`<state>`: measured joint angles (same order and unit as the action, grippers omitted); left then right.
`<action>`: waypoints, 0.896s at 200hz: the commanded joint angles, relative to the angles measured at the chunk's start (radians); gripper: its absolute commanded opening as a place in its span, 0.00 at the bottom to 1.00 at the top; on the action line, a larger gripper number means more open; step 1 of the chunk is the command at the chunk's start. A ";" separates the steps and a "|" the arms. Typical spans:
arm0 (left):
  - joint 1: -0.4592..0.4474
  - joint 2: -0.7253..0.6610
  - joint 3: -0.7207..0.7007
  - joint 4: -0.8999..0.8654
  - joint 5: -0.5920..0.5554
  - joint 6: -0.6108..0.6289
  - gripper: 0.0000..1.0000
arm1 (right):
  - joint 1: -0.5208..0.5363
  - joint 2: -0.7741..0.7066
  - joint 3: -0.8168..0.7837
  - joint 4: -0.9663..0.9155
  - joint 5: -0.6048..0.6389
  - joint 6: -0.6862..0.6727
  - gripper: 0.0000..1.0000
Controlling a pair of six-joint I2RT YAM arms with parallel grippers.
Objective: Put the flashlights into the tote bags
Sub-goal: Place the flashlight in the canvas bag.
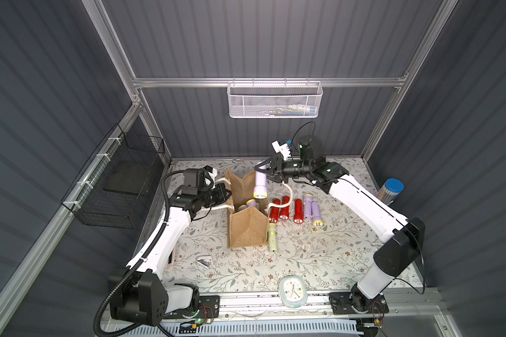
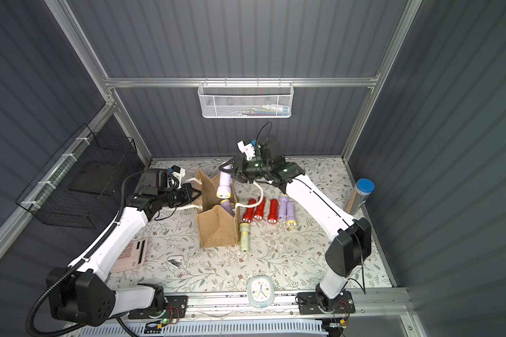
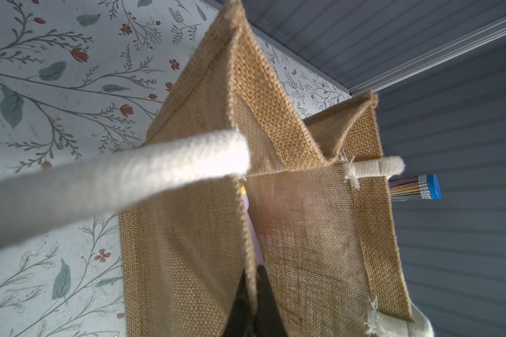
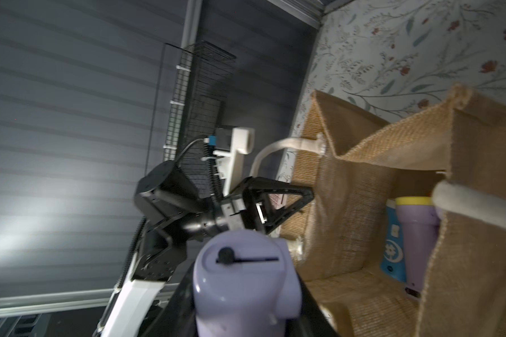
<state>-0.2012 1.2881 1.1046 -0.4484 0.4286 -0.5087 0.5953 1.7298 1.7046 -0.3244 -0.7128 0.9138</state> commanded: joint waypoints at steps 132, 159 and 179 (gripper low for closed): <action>0.011 -0.086 -0.040 0.026 0.013 -0.010 0.00 | 0.223 0.348 0.436 -0.503 0.505 -0.425 0.09; 0.010 -0.081 -0.050 0.036 0.012 -0.019 0.00 | 0.247 0.390 0.449 -0.521 0.530 -0.445 0.09; 0.011 -0.072 -0.055 0.048 0.020 -0.023 0.00 | 0.257 0.436 0.477 -0.544 0.525 -0.451 0.09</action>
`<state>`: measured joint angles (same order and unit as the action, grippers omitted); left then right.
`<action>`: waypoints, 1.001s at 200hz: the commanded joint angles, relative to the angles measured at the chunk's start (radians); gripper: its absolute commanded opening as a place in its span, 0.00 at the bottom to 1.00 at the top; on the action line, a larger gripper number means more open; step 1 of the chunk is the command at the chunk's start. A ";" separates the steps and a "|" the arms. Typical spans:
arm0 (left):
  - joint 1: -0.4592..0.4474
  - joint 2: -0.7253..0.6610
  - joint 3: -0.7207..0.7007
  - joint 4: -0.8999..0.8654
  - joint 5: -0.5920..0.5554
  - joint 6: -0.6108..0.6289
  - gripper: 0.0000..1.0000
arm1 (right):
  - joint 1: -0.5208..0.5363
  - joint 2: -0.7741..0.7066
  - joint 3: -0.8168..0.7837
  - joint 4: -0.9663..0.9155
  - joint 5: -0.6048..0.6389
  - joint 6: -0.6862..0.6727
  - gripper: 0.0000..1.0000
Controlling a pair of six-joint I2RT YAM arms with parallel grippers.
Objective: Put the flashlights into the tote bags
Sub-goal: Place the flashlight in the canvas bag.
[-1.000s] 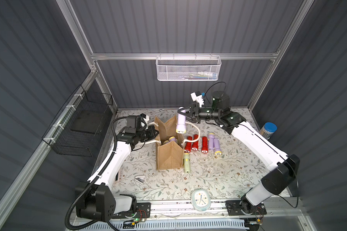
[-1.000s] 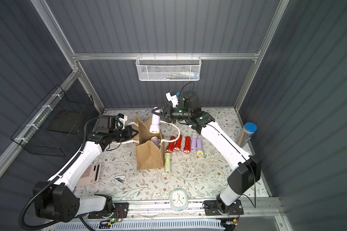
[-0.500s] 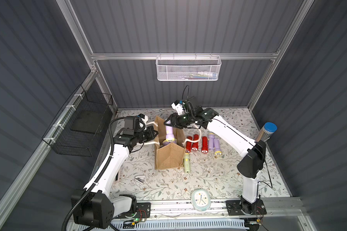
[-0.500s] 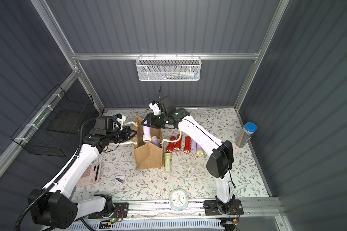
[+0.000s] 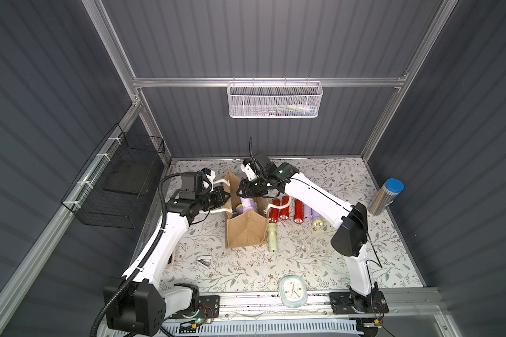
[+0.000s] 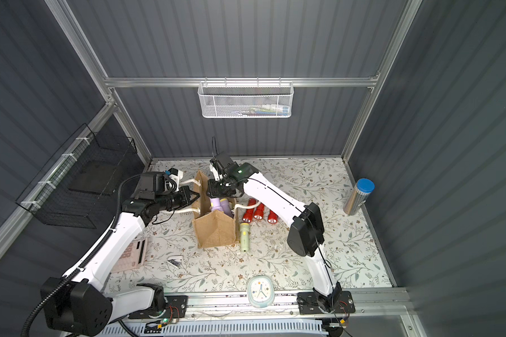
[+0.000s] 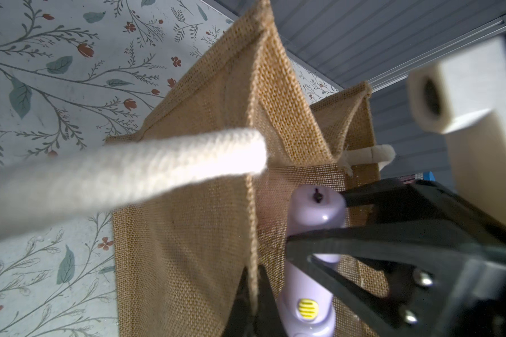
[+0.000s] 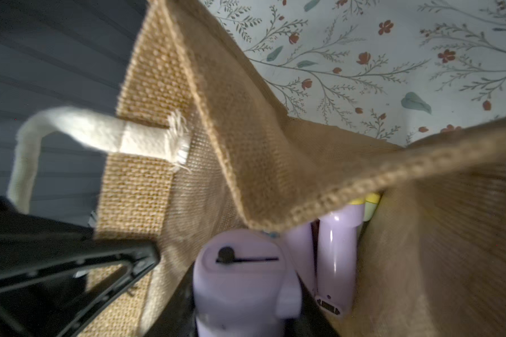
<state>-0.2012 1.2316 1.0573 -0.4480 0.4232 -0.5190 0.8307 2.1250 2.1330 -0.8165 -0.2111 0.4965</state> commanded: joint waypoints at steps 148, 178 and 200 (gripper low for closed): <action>0.011 0.002 -0.030 0.070 0.030 -0.035 0.00 | 0.051 0.232 0.159 -0.132 0.107 0.034 0.18; 0.011 0.000 -0.035 0.065 0.016 -0.035 0.00 | 0.054 0.249 0.168 -0.156 0.156 0.069 0.19; 0.011 -0.004 -0.032 0.052 -0.006 -0.023 0.00 | 0.054 0.242 0.166 -0.174 0.174 0.081 0.18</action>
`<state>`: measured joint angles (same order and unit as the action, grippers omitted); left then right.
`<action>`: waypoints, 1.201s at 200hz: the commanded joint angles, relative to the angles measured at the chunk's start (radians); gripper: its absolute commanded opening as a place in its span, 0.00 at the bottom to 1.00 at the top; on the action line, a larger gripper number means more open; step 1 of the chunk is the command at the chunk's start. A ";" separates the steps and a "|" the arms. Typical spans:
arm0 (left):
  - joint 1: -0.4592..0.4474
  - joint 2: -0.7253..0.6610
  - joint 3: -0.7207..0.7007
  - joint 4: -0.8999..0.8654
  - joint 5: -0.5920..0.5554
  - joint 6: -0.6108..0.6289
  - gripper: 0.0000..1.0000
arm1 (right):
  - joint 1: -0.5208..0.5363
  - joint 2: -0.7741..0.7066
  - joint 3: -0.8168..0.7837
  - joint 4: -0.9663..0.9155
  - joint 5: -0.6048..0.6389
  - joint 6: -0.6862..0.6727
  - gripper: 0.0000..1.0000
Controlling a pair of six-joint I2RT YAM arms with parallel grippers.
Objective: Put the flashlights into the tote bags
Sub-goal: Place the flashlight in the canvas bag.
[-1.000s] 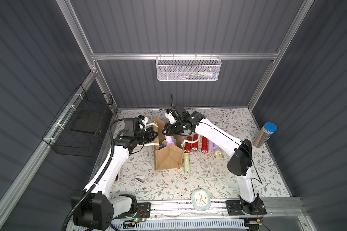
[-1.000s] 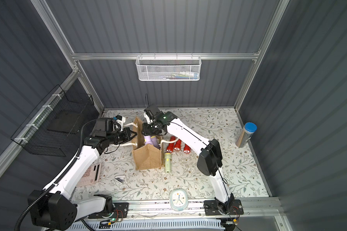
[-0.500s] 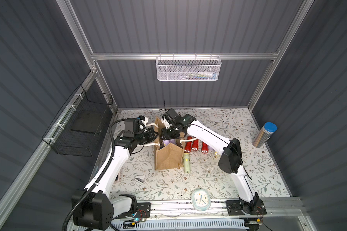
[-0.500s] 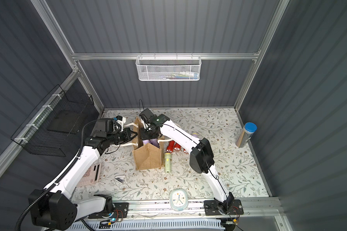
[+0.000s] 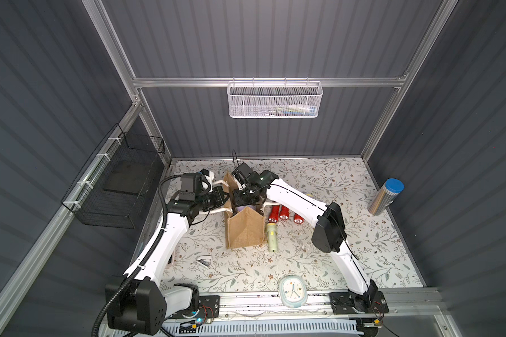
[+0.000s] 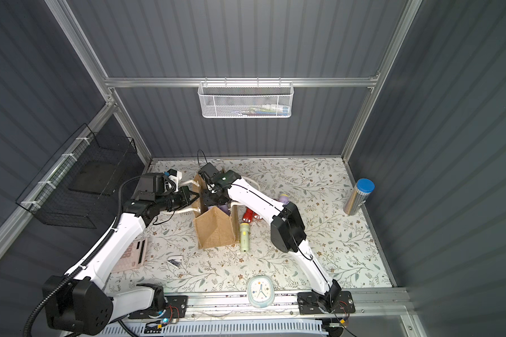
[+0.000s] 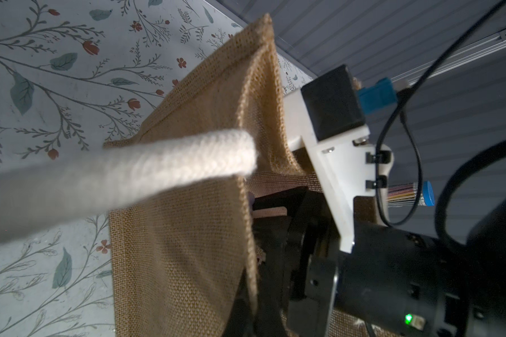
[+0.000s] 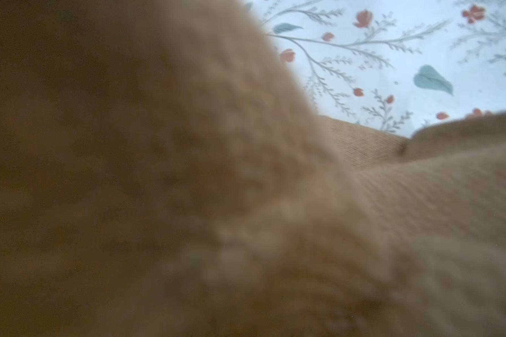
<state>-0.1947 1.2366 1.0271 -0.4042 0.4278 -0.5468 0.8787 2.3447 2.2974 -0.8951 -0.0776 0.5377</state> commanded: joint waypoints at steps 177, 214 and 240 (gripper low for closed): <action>0.047 -0.006 0.020 -0.044 -0.062 0.043 0.00 | 0.034 -0.052 -0.113 -0.142 0.280 0.008 0.59; 0.051 -0.009 0.025 -0.052 -0.081 0.050 0.00 | 0.004 -0.113 -0.119 -0.094 0.187 0.016 0.69; 0.052 -0.005 0.029 -0.056 -0.082 0.058 0.00 | -0.009 -0.173 -0.125 -0.056 0.132 -0.006 0.87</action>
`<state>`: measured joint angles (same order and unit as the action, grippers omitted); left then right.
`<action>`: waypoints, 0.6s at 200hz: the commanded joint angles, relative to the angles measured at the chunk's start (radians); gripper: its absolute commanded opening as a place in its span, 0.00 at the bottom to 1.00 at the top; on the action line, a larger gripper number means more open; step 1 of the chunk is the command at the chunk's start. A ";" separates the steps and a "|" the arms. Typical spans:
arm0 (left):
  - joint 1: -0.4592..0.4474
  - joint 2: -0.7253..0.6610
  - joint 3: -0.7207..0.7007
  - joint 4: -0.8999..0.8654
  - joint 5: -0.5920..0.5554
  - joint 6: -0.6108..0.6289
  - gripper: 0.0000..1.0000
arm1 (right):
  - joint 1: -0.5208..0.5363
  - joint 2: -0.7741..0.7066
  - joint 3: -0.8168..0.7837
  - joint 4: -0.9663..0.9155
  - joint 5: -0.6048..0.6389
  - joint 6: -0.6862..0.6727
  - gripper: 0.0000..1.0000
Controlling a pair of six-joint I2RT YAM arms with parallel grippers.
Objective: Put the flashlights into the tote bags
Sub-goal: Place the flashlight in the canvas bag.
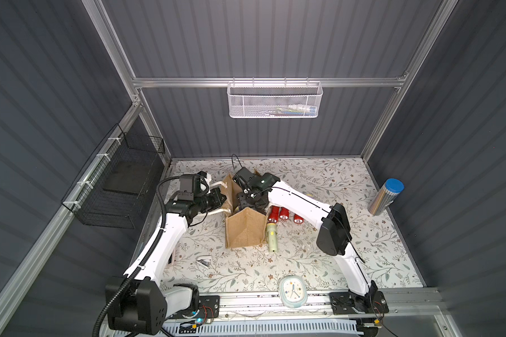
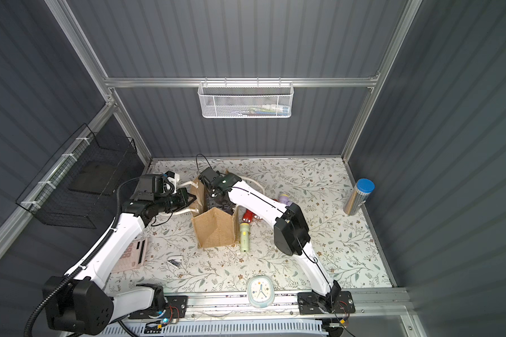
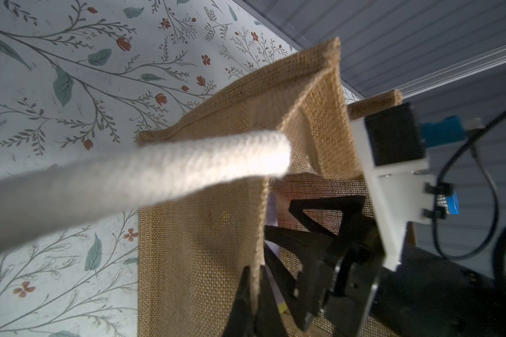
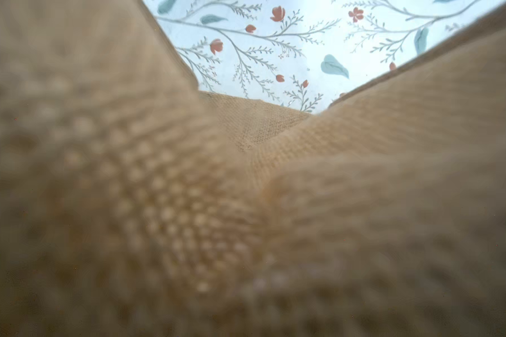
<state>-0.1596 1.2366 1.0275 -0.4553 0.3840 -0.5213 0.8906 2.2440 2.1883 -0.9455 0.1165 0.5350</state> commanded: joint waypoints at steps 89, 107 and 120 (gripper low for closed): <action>0.017 0.014 0.038 0.006 -0.013 0.041 0.00 | -0.028 -0.291 -0.137 0.148 -0.167 -0.059 0.99; 0.017 0.017 0.040 0.002 -0.012 0.043 0.00 | -0.033 -0.333 -0.205 0.209 -0.178 -0.071 0.99; 0.017 0.018 0.044 0.002 -0.009 0.043 0.00 | -0.040 -0.342 -0.234 0.230 -0.207 -0.058 0.99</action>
<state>-0.1497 1.2491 1.0313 -0.4519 0.3779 -0.5045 0.8650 1.9270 2.0068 -0.7834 -0.0509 0.4889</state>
